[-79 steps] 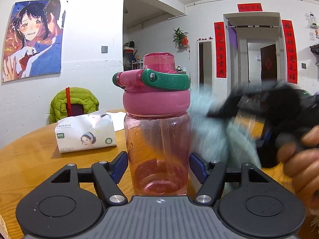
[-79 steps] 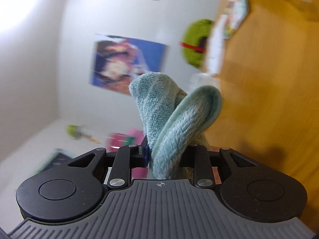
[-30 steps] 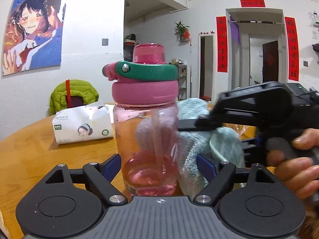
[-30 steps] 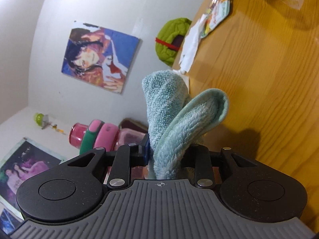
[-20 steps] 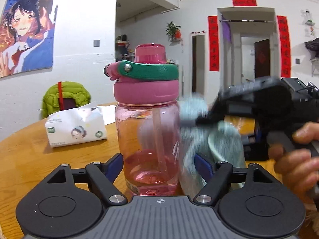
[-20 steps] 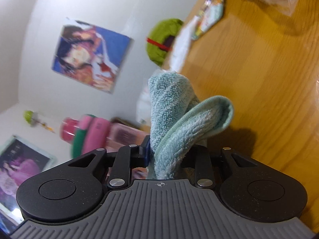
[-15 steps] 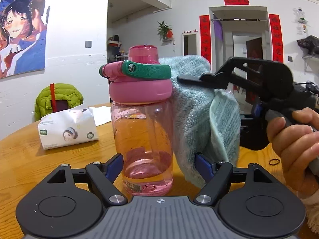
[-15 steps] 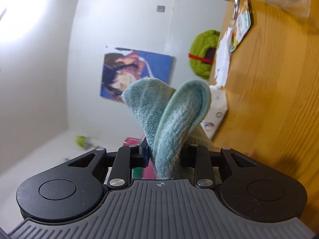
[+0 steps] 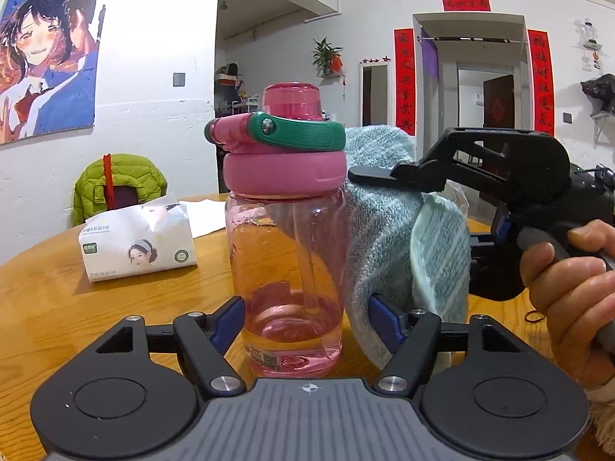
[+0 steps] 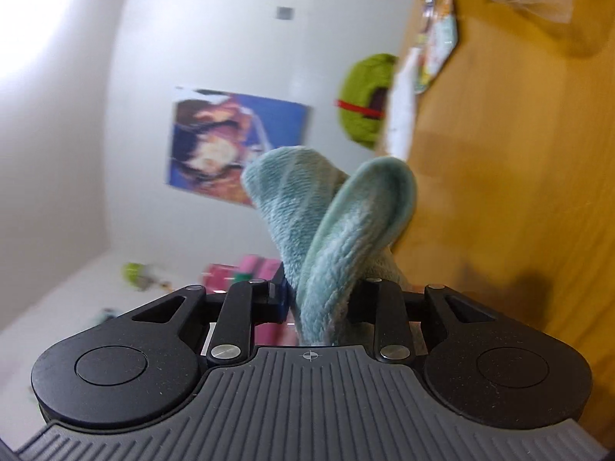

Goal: Clean container
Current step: 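Wipe the towel in the right gripper along the bottle's side again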

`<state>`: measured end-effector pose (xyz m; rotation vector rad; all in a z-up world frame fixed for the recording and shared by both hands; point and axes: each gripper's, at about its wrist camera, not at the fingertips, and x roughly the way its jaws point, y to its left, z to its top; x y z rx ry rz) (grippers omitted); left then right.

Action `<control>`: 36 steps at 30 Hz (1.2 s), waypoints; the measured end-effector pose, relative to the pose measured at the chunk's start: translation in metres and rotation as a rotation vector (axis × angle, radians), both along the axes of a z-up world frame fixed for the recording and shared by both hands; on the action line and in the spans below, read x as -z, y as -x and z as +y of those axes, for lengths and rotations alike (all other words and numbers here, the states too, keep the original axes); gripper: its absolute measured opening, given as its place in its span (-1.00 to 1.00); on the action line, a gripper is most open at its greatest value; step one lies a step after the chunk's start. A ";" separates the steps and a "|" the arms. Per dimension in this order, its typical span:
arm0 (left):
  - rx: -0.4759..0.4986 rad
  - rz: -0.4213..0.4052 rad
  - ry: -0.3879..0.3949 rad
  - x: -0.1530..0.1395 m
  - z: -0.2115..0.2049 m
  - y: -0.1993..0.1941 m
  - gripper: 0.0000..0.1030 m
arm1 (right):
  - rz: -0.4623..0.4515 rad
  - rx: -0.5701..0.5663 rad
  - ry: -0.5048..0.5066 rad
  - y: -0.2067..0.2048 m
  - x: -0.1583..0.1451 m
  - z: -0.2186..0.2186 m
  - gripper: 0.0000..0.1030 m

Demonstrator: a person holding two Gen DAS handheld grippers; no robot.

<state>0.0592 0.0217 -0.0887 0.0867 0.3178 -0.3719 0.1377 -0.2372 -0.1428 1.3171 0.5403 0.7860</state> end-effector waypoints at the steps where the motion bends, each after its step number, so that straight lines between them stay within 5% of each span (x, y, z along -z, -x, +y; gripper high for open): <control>1: -0.008 -0.002 -0.009 0.000 0.000 0.000 0.30 | 0.021 -0.004 0.019 -0.001 0.002 0.002 -0.39; 6: -0.053 -0.006 -0.030 0.000 0.001 -0.001 0.28 | 0.190 -0.039 0.223 -0.014 0.013 0.020 -0.39; 8: -0.051 -0.004 -0.021 0.000 0.002 -0.001 0.27 | 0.180 -0.038 0.246 -0.014 0.011 0.022 -0.40; 13: -0.036 -0.004 -0.024 0.000 0.001 0.001 0.28 | -0.010 0.000 0.007 -0.005 -0.002 0.009 -0.39; 15: -0.025 -0.007 -0.035 0.000 -0.002 0.002 0.31 | -0.006 -0.008 -0.022 -0.005 0.000 0.009 -0.38; 22: -0.022 -0.006 -0.037 0.000 -0.002 0.002 0.33 | 0.242 -0.021 0.258 -0.021 0.019 0.025 -0.38; 30: -0.049 0.030 0.029 0.000 -0.007 0.016 0.52 | 0.046 0.080 0.346 -0.010 -0.008 0.028 -0.38; 36: -0.021 0.015 -0.012 0.001 -0.018 0.020 0.44 | 0.038 0.044 0.279 -0.014 -0.006 0.023 -0.38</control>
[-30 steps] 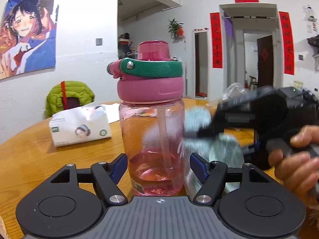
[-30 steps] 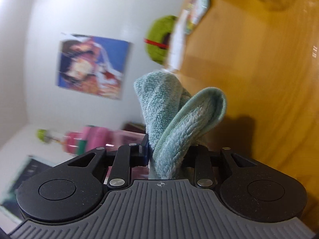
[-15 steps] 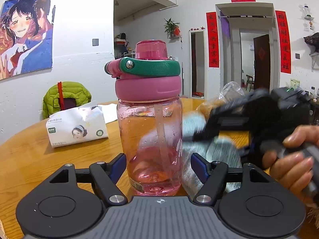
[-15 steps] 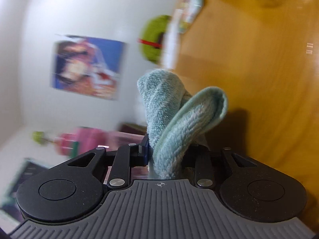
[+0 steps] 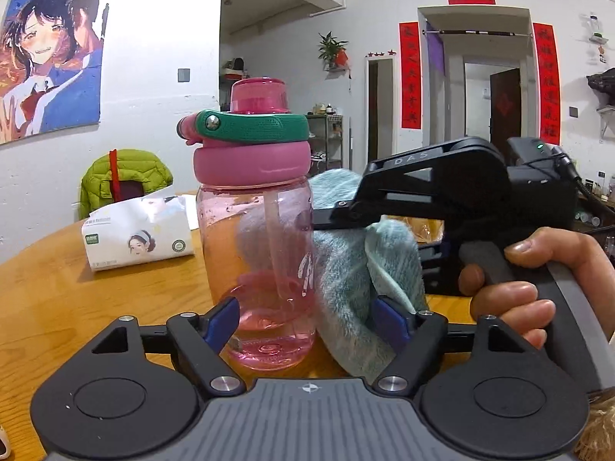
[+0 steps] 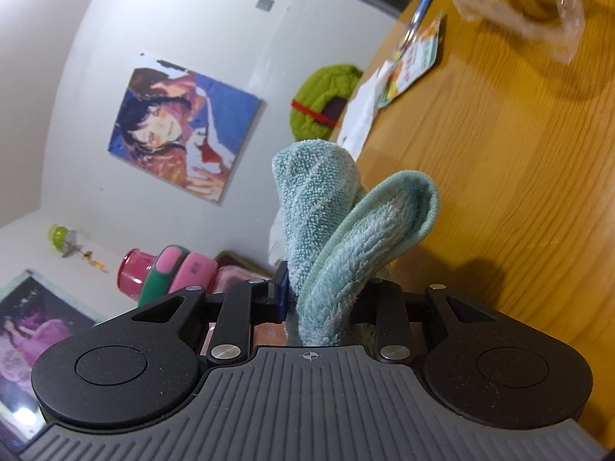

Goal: Clean container
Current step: 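Wipe the towel in the right gripper along the bottle's side again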

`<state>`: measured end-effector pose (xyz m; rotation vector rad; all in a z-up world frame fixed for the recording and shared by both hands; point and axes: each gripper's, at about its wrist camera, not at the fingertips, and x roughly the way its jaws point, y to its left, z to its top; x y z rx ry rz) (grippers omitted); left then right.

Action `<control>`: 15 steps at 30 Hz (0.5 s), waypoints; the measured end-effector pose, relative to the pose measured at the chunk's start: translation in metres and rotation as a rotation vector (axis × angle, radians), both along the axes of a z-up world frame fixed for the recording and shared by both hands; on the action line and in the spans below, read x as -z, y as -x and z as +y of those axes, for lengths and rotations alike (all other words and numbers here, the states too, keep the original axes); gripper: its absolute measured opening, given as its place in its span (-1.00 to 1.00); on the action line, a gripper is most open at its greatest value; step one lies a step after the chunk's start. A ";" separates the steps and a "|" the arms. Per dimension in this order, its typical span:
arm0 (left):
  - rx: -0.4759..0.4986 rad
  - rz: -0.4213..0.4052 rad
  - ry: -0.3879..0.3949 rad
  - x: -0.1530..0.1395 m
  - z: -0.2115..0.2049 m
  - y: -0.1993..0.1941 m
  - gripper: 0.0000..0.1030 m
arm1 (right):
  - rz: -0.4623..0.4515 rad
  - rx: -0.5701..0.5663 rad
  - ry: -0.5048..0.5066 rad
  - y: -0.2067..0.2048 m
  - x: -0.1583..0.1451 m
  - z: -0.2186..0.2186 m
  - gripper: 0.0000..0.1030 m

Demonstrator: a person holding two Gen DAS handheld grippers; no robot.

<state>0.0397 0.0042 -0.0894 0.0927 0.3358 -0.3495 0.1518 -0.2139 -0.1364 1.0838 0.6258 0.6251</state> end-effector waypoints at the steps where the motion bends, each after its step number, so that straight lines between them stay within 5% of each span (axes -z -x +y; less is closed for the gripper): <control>1: 0.008 0.000 0.002 0.000 0.001 -0.002 0.45 | 0.010 -0.010 -0.007 0.000 0.002 0.000 -0.38; 15: 0.011 0.022 -0.034 0.002 0.012 -0.022 0.45 | 0.064 -0.056 0.048 0.005 0.008 0.007 -0.38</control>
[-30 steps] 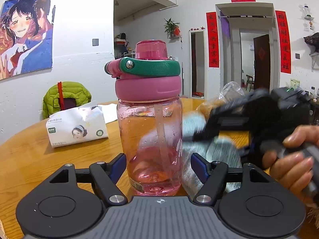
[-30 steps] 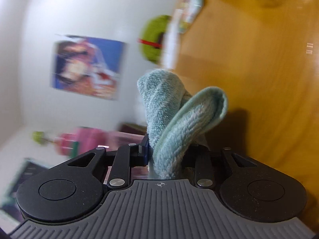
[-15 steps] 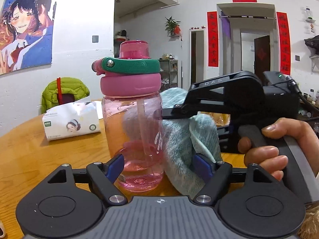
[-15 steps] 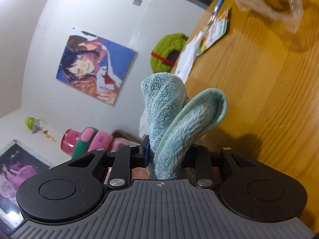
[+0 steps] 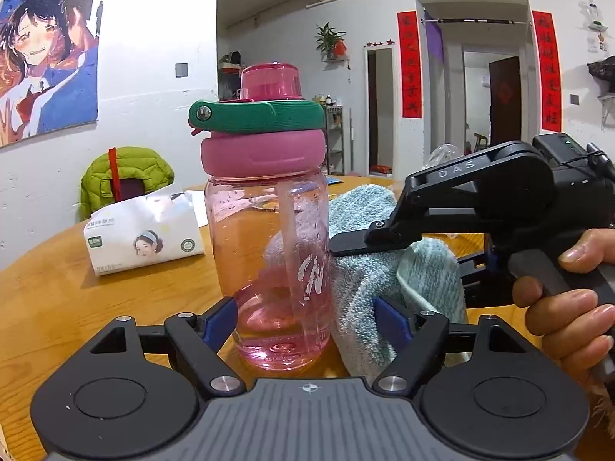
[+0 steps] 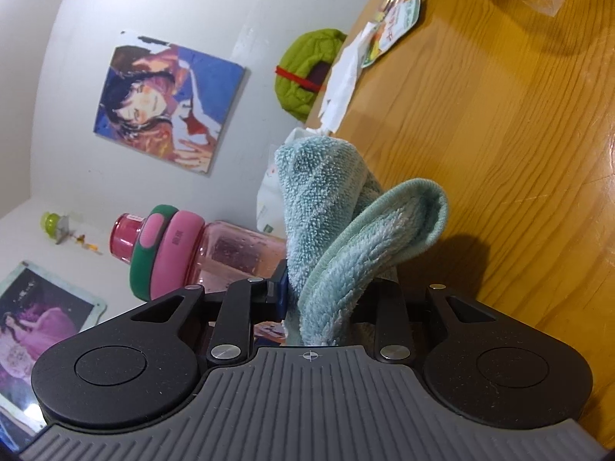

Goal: Clean container
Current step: 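Wipe the towel in the right gripper along the bottle's side again, then rub the towel in the right gripper over the bottle's lid and body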

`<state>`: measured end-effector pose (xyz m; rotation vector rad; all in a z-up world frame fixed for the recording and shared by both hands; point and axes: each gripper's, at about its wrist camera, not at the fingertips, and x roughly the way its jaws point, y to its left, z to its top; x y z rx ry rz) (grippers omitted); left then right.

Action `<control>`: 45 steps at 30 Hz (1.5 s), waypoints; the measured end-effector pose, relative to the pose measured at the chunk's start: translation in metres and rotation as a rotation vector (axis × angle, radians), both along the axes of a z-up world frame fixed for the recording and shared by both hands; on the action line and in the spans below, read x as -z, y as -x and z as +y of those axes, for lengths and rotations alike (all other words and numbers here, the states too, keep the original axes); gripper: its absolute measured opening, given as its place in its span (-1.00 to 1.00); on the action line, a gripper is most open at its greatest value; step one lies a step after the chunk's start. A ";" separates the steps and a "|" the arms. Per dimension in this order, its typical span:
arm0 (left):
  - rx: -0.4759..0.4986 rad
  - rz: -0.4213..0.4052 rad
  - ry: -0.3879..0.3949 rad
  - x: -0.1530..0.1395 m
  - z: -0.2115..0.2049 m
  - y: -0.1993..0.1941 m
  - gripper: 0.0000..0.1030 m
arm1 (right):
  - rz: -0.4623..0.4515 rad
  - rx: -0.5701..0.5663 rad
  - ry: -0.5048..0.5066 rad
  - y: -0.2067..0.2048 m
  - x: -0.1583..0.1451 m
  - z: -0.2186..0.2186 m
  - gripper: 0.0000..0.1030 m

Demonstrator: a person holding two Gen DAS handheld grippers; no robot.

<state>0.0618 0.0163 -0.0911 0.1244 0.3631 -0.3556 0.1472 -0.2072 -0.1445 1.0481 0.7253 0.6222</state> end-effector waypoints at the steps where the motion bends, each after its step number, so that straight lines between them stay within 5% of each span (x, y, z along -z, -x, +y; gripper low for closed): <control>1: 0.008 0.003 0.005 0.000 0.000 0.000 0.45 | -0.009 0.005 -0.006 0.001 -0.001 -0.001 -0.38; 4: 0.028 0.004 0.004 0.000 -0.002 0.002 0.44 | -0.066 0.027 -0.113 0.005 -0.002 -0.009 -0.38; 7: 0.037 0.000 0.005 0.000 -0.003 0.003 0.44 | -0.150 0.044 -0.367 0.009 0.002 -0.024 -0.38; 10: 0.056 0.003 0.004 0.000 -0.005 0.003 0.38 | -0.118 0.024 -0.487 0.005 0.013 -0.025 -0.38; 12: 0.073 0.007 -0.001 0.001 -0.007 0.004 0.31 | -0.056 0.016 -0.429 0.001 0.017 -0.020 -0.38; 17: 0.105 0.042 0.014 0.002 -0.009 0.000 0.21 | 0.151 0.008 -0.080 -0.009 0.025 0.001 -0.38; 21: 0.071 0.026 0.033 0.001 -0.004 0.001 0.49 | 0.067 0.054 -0.032 -0.004 0.012 -0.002 -0.38; 27: 0.000 -0.052 0.081 -0.010 0.008 0.011 0.70 | 0.024 0.087 -0.067 -0.004 0.008 -0.008 -0.38; 35: -0.101 -0.032 -0.090 -0.027 -0.008 -0.011 0.74 | -0.032 0.150 -0.104 -0.021 -0.021 -0.005 -0.38; 45: -0.038 -0.022 0.002 -0.011 -0.001 -0.030 0.61 | -0.060 0.120 -0.185 -0.026 -0.007 -0.007 -0.37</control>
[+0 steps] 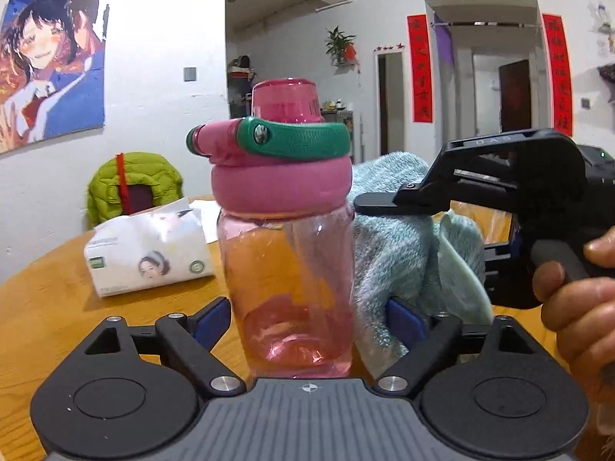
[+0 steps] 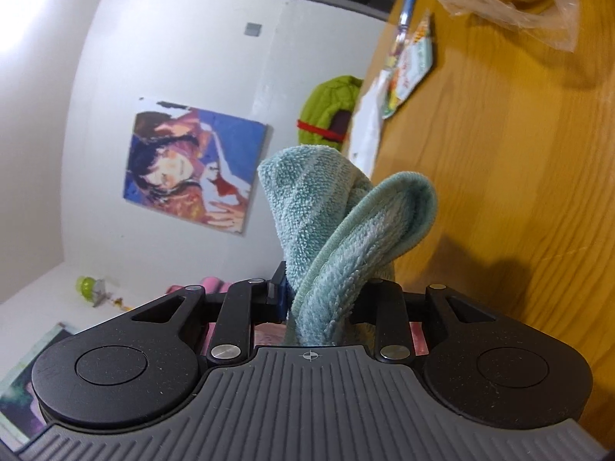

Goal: Clean container
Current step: 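Rub the towel in the right gripper over the bottle's lid and body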

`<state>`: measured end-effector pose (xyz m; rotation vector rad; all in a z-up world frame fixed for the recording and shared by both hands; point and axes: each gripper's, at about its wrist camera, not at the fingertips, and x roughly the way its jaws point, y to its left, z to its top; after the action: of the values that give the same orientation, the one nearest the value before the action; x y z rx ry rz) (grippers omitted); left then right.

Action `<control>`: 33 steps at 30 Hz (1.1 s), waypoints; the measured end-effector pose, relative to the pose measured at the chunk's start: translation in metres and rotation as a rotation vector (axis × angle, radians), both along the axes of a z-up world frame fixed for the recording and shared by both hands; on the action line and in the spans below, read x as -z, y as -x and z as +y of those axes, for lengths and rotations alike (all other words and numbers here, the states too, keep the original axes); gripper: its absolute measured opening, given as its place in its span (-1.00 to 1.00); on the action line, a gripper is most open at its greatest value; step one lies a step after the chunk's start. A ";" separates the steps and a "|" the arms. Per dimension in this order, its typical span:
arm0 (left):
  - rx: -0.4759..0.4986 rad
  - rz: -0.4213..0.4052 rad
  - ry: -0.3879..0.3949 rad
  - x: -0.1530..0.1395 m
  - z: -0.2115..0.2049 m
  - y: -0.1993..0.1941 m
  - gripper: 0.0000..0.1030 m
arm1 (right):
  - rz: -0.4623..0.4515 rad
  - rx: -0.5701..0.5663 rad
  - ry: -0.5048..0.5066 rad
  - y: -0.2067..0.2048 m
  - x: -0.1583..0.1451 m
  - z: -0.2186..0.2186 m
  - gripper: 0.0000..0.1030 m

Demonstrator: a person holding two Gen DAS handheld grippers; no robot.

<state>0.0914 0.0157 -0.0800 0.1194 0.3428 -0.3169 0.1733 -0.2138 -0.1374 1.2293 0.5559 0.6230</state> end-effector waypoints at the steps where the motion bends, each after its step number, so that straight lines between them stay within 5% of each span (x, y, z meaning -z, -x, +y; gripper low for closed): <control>1: 0.001 0.000 0.007 -0.001 0.001 0.000 0.55 | -0.004 -0.022 0.007 -0.002 0.000 0.002 -0.37; 12: 0.014 0.014 0.085 -0.004 0.016 0.018 0.38 | 0.090 -0.111 0.021 0.000 0.016 0.012 -0.36; 17: -0.014 0.022 0.056 0.002 0.012 0.009 0.71 | 0.077 -0.030 0.076 -0.004 0.017 0.011 -0.35; 19: -0.010 0.043 0.030 0.006 0.007 0.001 0.59 | 0.090 -0.010 0.140 -0.012 0.017 0.016 -0.34; 23: 0.011 0.047 -0.007 0.009 0.002 -0.001 0.66 | 0.101 -0.073 0.154 -0.022 0.021 0.026 -0.35; 29: 0.036 0.078 0.071 0.005 0.016 0.006 0.61 | 0.126 -0.093 0.152 -0.009 0.022 0.021 -0.35; 33: 0.027 0.072 0.055 0.007 0.013 0.007 0.60 | 0.120 -0.097 0.183 -0.010 0.020 0.023 -0.35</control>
<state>0.0841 0.0289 -0.0871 0.0591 0.4038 -0.3580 0.1829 -0.1911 -0.1579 1.0767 0.7607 0.5689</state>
